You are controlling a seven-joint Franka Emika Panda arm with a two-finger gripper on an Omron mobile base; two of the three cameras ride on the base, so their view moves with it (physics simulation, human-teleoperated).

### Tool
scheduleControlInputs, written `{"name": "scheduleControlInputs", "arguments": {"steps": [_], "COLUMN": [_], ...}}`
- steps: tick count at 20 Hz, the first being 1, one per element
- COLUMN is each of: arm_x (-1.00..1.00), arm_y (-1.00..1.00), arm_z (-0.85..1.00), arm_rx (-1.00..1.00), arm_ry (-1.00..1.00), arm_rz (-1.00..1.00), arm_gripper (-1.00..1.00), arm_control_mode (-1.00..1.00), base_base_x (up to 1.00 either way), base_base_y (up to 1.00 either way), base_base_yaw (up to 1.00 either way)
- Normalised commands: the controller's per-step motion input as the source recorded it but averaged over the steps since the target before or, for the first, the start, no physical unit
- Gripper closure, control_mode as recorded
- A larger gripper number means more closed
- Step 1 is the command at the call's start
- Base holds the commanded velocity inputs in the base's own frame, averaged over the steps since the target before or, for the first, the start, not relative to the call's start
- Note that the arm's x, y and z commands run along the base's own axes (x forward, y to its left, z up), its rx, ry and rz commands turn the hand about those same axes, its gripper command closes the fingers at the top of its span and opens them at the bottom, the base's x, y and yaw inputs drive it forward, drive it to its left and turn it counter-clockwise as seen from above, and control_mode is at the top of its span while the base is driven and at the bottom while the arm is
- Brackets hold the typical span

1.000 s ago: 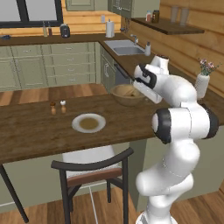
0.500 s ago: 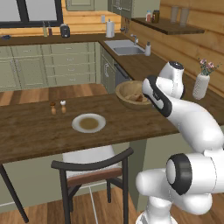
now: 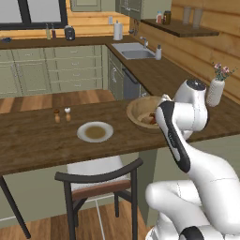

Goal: Pick the chicken drumstick and sweet potato from their plates and place them in the bowl. Then put the bowl in the fridge.

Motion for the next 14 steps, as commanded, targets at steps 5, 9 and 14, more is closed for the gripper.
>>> {"name": "scheduleControlInputs", "arguments": {"steps": [5, 9, 14], "arm_x": [-0.5, 0.0, 0.0], "arm_y": [-0.13, -0.01, 0.0], "arm_z": [0.0, 0.0, 0.0], "arm_rx": [0.1, 0.01, 0.0], "arm_ry": [0.06, 0.05, 0.0], "arm_rz": [-0.19, -0.12, 0.0], "arm_gripper": [1.0, 1.0, 1.0], "arm_control_mode": [-1.0, -1.0, -1.0], "base_base_x": [0.0, 0.0, 0.0], "base_base_y": [0.0, 0.0, 0.0], "base_base_yaw": [0.0, 0.0, 0.0]}}
